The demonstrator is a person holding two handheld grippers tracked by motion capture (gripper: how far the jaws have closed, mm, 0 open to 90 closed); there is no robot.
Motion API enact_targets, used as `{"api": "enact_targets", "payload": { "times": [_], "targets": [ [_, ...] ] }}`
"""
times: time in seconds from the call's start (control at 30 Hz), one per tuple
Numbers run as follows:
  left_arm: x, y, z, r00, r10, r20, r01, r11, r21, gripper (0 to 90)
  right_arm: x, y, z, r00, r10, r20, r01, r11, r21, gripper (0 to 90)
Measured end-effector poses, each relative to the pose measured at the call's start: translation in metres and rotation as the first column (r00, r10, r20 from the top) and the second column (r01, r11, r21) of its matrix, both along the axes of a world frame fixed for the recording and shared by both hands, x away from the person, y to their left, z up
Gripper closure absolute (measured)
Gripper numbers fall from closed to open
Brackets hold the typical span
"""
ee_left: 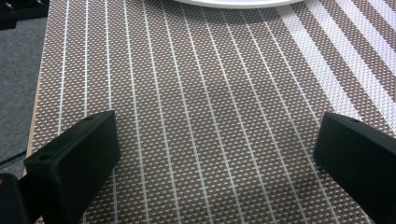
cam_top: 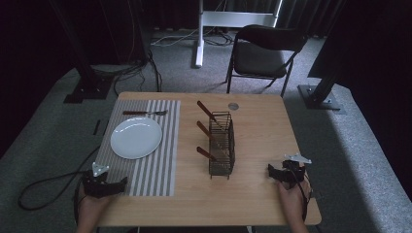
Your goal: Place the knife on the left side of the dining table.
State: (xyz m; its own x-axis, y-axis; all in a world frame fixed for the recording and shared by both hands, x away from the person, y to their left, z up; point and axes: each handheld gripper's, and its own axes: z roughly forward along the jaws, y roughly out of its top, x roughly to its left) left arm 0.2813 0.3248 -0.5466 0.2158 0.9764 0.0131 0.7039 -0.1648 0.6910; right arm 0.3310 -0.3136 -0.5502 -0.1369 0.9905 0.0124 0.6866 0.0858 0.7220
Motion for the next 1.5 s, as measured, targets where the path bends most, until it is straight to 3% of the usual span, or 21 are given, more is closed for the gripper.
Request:
{"api": "enact_targets", "payload": {
  "times": [0.6, 0.83, 0.93, 1.23, 1.4, 1.5],
  "targets": [
    [-0.001, 0.001, 0.001, 1.0000, 0.000, -0.003, 0.000, 1.0000, -0.002, 2.7, 0.000, 0.000, 0.000, 1.0000, -0.002, 0.000, 0.002, 1.000, 0.000, 11.4],
    [-0.003, -0.005, 0.003, 0.9999, 0.007, 0.010, -0.007, 0.9992, 0.040, 3.8, 0.000, 0.000, 0.000, 1.0000, -0.002, 0.000, 0.002, 1.000, 0.000, 11.4],
    [-0.003, -0.005, 0.003, 1.0000, -0.001, -0.005, 0.002, 0.9998, 0.018, 3.9, 0.000, 0.000, 0.000, 1.0000, -0.002, 0.000, 0.002, 1.000, 0.000, 11.4],
    [0.000, -0.013, 0.008, 0.9990, -0.042, -0.015, 0.042, 0.9990, 0.015, 3.9, 0.000, 0.000, 0.000, 1.0000, -0.002, 0.000, 0.002, 1.000, -0.001, 11.4],
    [0.005, -0.016, 0.016, 0.9986, -0.053, -0.005, 0.053, 0.9983, -0.026, 3.9, 0.000, 0.000, 0.000, 1.0000, -0.002, 0.000, 0.002, 1.000, 0.000, 11.4],
    [0.008, -0.019, 0.022, 0.9978, -0.066, 0.005, 0.066, 0.9976, -0.021, 3.9, 0.000, 0.000, 0.000, 1.0000, -0.002, 0.000, 0.002, 1.000, 0.000, 11.4]
  ]
}}
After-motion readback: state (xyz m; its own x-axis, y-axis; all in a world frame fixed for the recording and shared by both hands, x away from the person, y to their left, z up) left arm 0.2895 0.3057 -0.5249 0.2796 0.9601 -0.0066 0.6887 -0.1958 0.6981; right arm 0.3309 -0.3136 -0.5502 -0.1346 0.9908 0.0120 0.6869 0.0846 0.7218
